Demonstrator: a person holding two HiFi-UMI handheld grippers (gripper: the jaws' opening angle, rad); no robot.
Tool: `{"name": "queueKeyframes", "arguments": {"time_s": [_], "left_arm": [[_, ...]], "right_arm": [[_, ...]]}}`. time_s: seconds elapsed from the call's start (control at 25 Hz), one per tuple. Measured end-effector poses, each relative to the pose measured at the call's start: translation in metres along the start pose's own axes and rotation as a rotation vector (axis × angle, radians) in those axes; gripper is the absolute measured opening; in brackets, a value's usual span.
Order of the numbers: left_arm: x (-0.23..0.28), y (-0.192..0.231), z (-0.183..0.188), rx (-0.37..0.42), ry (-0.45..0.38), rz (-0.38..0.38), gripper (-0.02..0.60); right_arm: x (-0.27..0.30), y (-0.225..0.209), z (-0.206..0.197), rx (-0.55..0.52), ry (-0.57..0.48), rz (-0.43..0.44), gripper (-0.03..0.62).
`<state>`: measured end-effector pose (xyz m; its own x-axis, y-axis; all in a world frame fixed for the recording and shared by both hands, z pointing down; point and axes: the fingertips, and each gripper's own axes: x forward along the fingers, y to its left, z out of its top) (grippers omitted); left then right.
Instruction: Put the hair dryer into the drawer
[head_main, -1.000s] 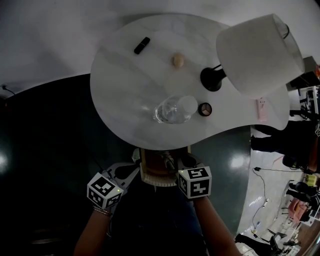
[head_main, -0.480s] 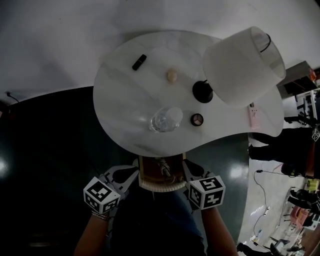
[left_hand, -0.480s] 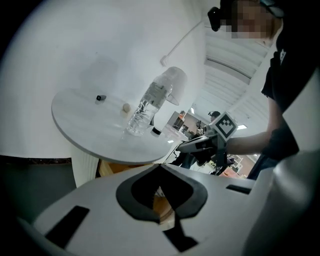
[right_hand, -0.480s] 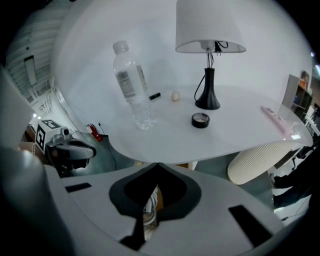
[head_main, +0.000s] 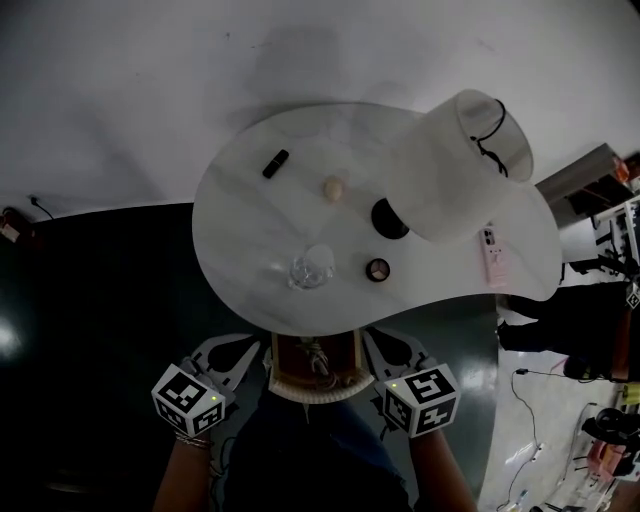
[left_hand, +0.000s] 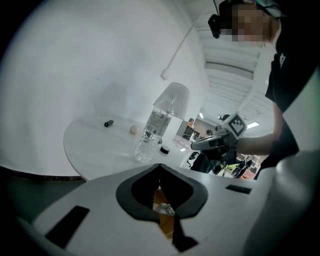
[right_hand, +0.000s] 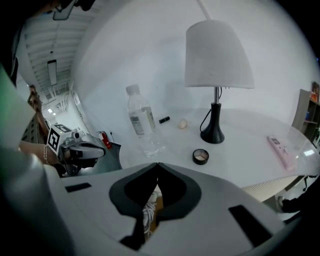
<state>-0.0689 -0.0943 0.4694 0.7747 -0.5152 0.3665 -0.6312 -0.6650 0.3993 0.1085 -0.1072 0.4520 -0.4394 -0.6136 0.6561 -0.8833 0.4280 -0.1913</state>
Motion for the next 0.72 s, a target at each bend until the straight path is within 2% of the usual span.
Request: {"name": "queueKeyframes", "arguments": {"time_s": [0.32,0.72], "left_arm": [[-0.012,-0.013,0.049,0.039,-0.093,0.061,0.008],[-0.022,-0.020,0.099,0.093,-0.174,0.139,0.008]], "right_arm": [[-0.014,0.002,0.041,-0.038,-0.083,0.067,0.018],[-0.037,-0.010,0.097,-0.093,-0.211,0.093,0.018]]}}
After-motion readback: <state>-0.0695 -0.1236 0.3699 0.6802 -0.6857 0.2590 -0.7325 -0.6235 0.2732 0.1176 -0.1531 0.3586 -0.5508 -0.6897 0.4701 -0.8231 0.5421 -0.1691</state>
